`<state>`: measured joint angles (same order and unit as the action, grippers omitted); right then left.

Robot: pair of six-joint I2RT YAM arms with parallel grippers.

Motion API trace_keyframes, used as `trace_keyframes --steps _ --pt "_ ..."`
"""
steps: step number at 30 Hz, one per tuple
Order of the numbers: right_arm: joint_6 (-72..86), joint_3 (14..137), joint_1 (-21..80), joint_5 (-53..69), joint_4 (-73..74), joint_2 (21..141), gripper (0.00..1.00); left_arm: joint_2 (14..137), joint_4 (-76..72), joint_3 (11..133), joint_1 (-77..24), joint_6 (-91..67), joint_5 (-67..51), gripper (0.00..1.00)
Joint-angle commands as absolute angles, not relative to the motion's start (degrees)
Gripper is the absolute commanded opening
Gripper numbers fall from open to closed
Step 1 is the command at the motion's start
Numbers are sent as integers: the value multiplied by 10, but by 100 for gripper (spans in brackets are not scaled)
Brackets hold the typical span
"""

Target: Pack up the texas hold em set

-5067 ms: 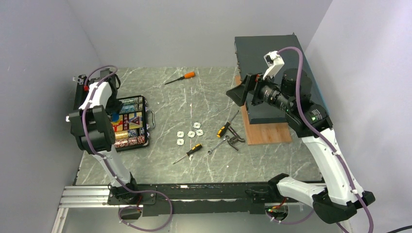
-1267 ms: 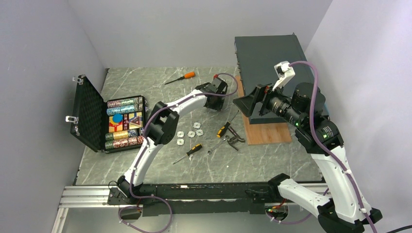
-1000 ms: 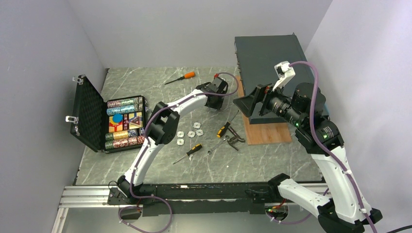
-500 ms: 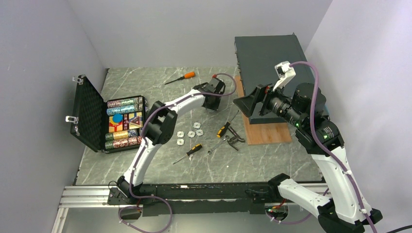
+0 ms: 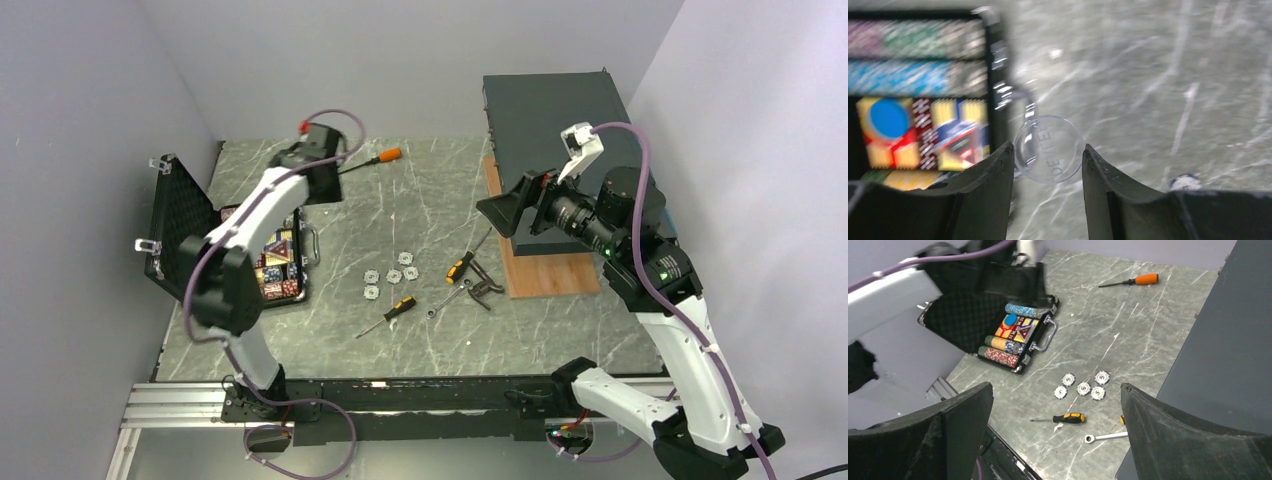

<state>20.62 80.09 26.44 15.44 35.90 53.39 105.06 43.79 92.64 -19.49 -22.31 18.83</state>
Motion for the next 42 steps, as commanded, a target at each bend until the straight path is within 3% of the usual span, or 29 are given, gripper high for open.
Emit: trace_keyframes --steps 1,8,22,42 --pt "210 797 266 171 321 541 100 938 519 814 -101 -295 228 0" --pt "213 805 266 182 315 558 100 866 497 679 18 -263 293 0" --pt "232 797 266 195 313 572 100 966 529 736 59 -229 348 0" --pt "229 782 267 197 307 572 100 1053 524 781 126 -210 254 0"
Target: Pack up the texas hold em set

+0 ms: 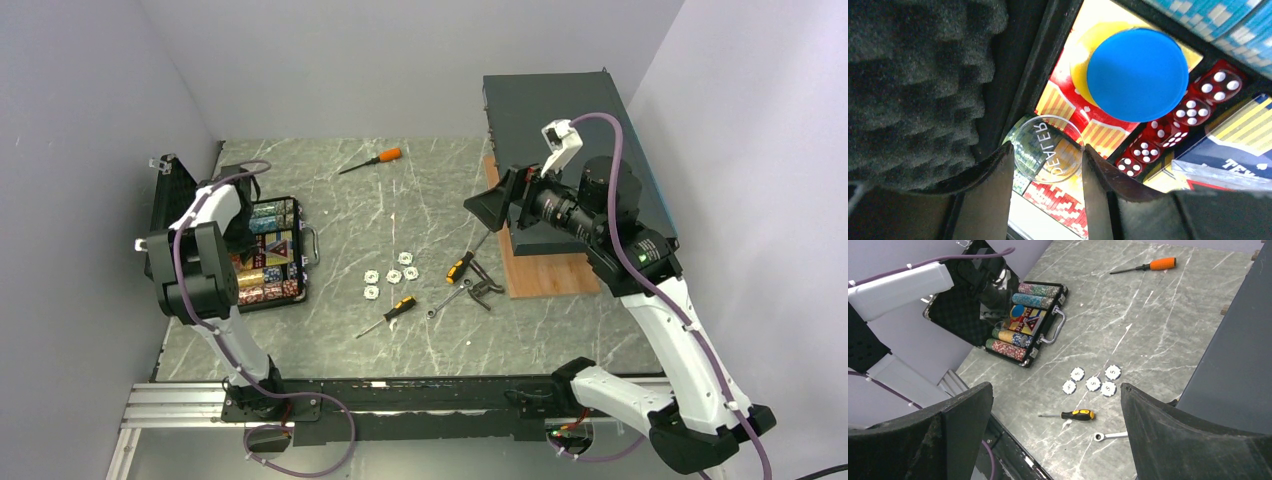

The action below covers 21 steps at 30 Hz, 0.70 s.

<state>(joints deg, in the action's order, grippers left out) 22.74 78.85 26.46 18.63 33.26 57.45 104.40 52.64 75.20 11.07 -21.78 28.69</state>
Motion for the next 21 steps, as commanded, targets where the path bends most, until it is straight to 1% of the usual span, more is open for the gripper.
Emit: trace_keyframes --steps 1,6,8,11,13,18,21 --pt "229 782 267 197 307 572 100 1056 523 783 129 -209 245 0" --pt "227 786 267 195 309 571 100 1070 518 790 141 -207 216 0" --pt "227 787 267 195 309 570 100 1073 518 791 147 -209 206 3" --pt "227 784 268 196 309 571 100 1071 511 790 152 -210 193 13" --pt "227 782 267 197 307 574 100 1068 507 789 155 -211 188 16" --pt "232 779 266 203 301 578 100 1067 497 787 165 -213 176 18" --pt "232 778 267 205 301 577 100 1063 485 782 172 -211 159 20"
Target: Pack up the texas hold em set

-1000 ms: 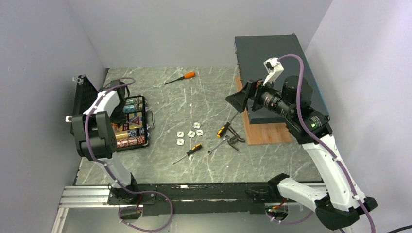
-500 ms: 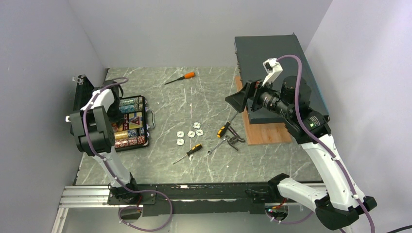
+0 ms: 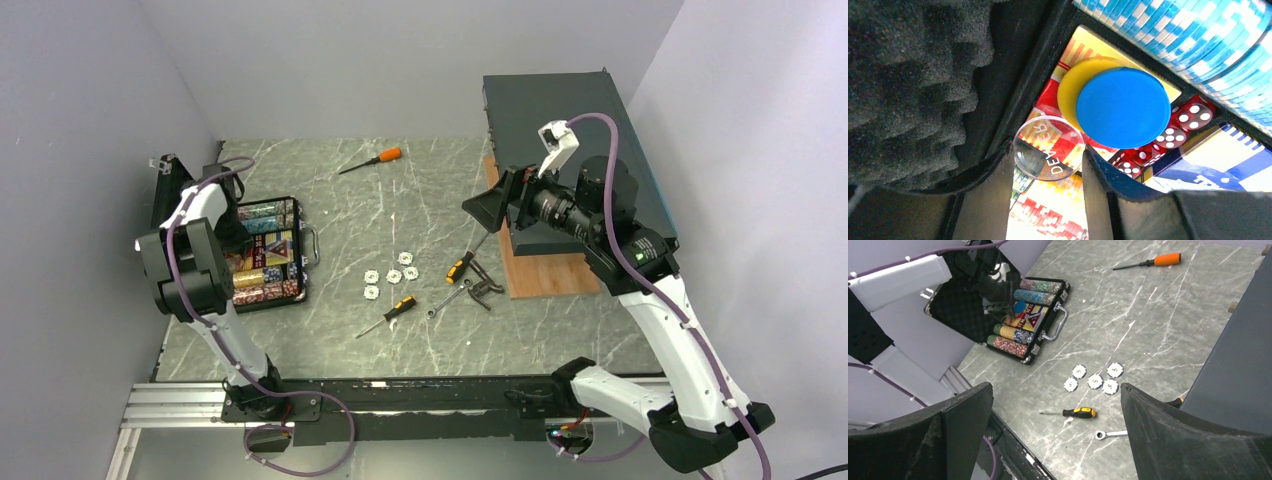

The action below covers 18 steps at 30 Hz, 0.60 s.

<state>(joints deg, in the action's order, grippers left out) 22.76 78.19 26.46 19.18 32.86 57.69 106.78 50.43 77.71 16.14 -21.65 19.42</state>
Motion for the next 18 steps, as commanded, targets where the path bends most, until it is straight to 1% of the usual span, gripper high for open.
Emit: trace_keyframes --steps 1,4,6,10,14,18 --pt "232 778 267 205 301 577 100 1061 481 780 173 -210 152 21" --pt "230 779 267 203 305 575 100 1054 473 775 173 -208 150 26" --pt "229 779 267 203 307 573 100 1054 473 775 173 -209 151 31" --pt "229 782 267 202 310 570 100 1051 481 777 173 -212 160 43" --pt "227 784 267 196 318 566 100 1032 483 766 173 -218 165 58" --pt "223 784 267 191 324 563 100 998 480 747 173 -226 171 69"
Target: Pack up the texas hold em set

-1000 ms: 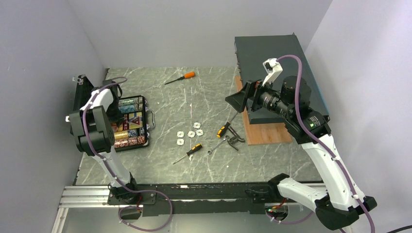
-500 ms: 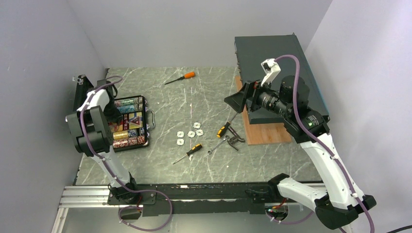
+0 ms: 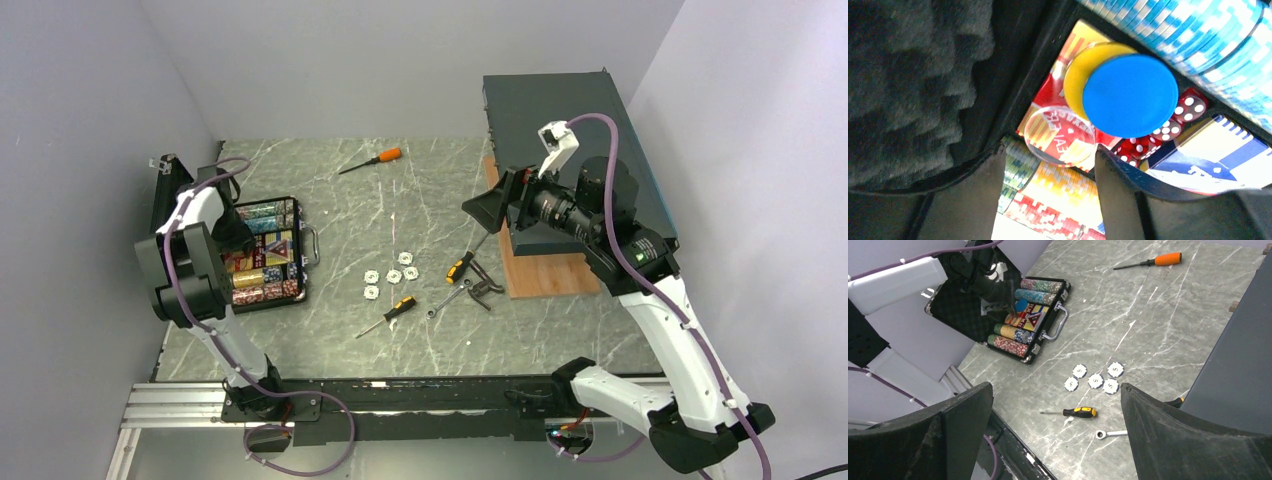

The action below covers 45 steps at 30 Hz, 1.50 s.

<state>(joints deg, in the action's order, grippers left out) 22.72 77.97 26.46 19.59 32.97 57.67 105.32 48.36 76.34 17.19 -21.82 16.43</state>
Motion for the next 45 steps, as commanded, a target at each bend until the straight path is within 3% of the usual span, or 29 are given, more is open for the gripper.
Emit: trace_keyframes --steps 1,8,15,26,30,32,37,40,45 --pt "222 783 267 190 325 562 100 988 478 741 172 -229 171 72" --pt "216 776 267 182 337 557 100 923 467 724 173 -223 158 78" --pt "190 777 267 125 395 553 100 750 308 620 116 -148 -67 90" --pt "202 770 276 31 432 540 100 568 148 525 -17 -123 -183 99" --pt "215 806 383 -141 456 573 100 506 113 499 -18 -140 -165 99" --pt "223 816 493 -226 458 606 100 487 99 491 -18 -170 -139 99" --pt "249 858 667 -397 474 721 100 501 162 566 -19 -233 -37 99" --pt "265 839 696 -387 422 774 97 539 195 632 -19 -237 46 100" --pt "279 778 701 -325 317 851 93 633 223 727 -18 -187 79 99"
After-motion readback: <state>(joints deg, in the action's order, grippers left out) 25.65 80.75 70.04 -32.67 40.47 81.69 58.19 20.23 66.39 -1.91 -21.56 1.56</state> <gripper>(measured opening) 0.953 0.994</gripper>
